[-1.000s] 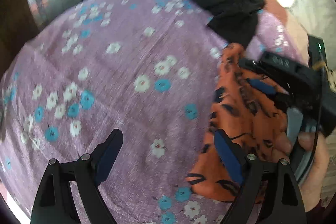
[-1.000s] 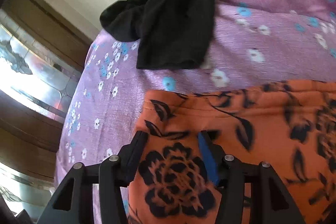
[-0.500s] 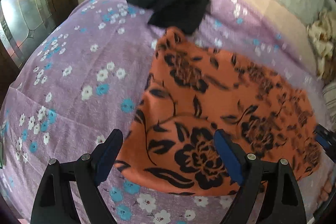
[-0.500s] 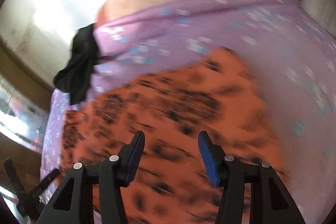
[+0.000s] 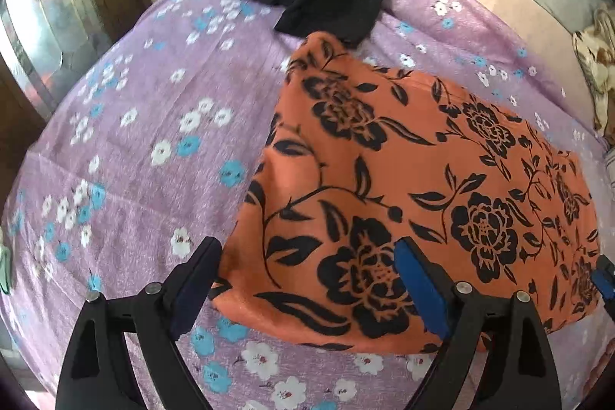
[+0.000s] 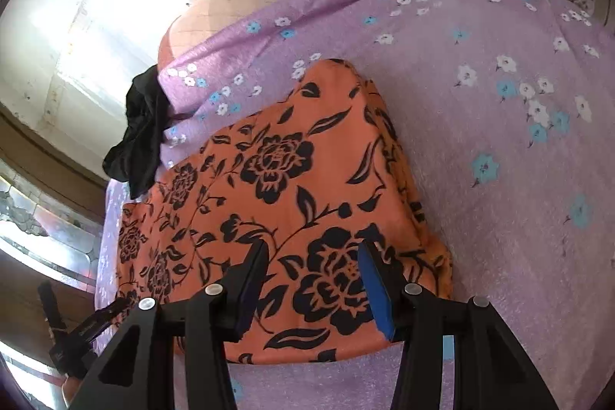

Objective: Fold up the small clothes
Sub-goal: 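Smooth the folded orange dress with both grippers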

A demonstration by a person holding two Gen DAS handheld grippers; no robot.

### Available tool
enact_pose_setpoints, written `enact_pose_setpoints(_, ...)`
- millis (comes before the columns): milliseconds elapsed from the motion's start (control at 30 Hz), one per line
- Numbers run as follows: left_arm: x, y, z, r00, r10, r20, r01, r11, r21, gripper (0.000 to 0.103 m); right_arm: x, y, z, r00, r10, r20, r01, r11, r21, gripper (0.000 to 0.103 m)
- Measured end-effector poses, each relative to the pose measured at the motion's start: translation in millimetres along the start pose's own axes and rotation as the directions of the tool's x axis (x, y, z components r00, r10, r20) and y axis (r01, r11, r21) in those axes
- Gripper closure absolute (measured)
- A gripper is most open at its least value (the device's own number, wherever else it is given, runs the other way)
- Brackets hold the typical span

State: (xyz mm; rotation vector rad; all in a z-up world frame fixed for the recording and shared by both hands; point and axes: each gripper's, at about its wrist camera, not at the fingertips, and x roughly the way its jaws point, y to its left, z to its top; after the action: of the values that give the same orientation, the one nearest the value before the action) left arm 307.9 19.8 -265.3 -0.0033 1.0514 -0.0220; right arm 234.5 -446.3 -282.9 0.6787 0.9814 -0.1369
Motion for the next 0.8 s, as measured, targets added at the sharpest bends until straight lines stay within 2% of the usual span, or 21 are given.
enact_pose_setpoints(33,4,-5,-1,1.0,0.024,-0.012,-0.024,0.999,0.023,0.012,13,-5,0,0.998,-0.025,-0.057,0.026,1.0,0.011,0.054)
enact_pose_setpoints(67,13,-10,-4,0.997,0.058,-0.042,-0.056,0.997,0.055,0.012,19,-8,0,0.997,-0.027,-0.072,0.028,0.999,0.022,0.057)
enact_pose_setpoints(100,23,-13,-7,0.993,0.087,-0.08,-0.08,0.993,0.086,0.01,18,-11,3,0.998,-0.024,-0.062,0.026,0.999,0.035,0.061)
enact_pose_setpoints(167,25,-15,-4,0.994,0.089,-0.068,-0.085,0.994,0.072,0.006,14,-9,14,0.999,0.001,-0.043,0.001,0.999,0.042,0.061)
enact_pose_setpoints(233,22,-14,0,0.994,0.073,-0.079,-0.068,0.996,0.063,0.006,8,-4,31,1.0,0.014,0.018,-0.014,1.0,0.019,0.061)
enact_pose_setpoints(333,14,-11,7,0.997,0.078,-0.023,-0.077,0.996,0.051,0.006,14,2,58,0.997,0.036,0.065,-0.037,0.999,0.024,0.059)
enact_pose_setpoints(400,5,-12,13,0.996,0.08,0.035,-0.081,0.995,0.049,0.006,27,6,76,0.996,0.067,0.063,-0.07,0.997,0.037,0.059)
enact_pose_setpoints(467,4,-13,17,0.997,0.058,0.049,-0.06,0.997,0.047,0.006,51,9,95,0.997,0.064,0.04,-0.067,0.996,0.057,0.059)
enact_pose_setpoints(533,17,-18,18,0.998,0.061,-0.003,-0.061,0.996,0.068,0.006,73,7,107,1.0,0.013,0.028,-0.015,0.997,0.072,0.061)
enact_pose_setpoints(567,31,-22,15,0.995,0.08,-0.066,-0.073,0.993,0.096,0.006,87,2,113,1.0,-0.02,0.023,0.018,0.997,0.079,0.063)
enact_pose_setpoints(600,38,-22,13,0.994,0.075,-0.075,-0.067,0.993,0.099,0.003,90,-2,115,0.999,-0.019,0.028,0.017,0.996,0.092,0.066)
enact_pose_setpoints(633,38,-20,13,0.995,0.075,-0.059,-0.07,0.994,0.085,0.0,88,-7,117,0.999,-0.002,0.044,-0.003,0.992,0.124,0.066)
enact_pose_setpoints(700,38,-16,16,0.994,0.062,-0.089,-0.057,0.997,0.056,0.0,80,-10,117,0.999,0.011,0.045,-0.018,0.986,0.165,0.065)
enact_pose_setpoints(800,40,-7,12,0.995,0.027,-0.095,-0.027,1.0,0.004,0.0,53,-8,102,0.997,0.023,0.074,-0.034,0.988,0.152,0.064)
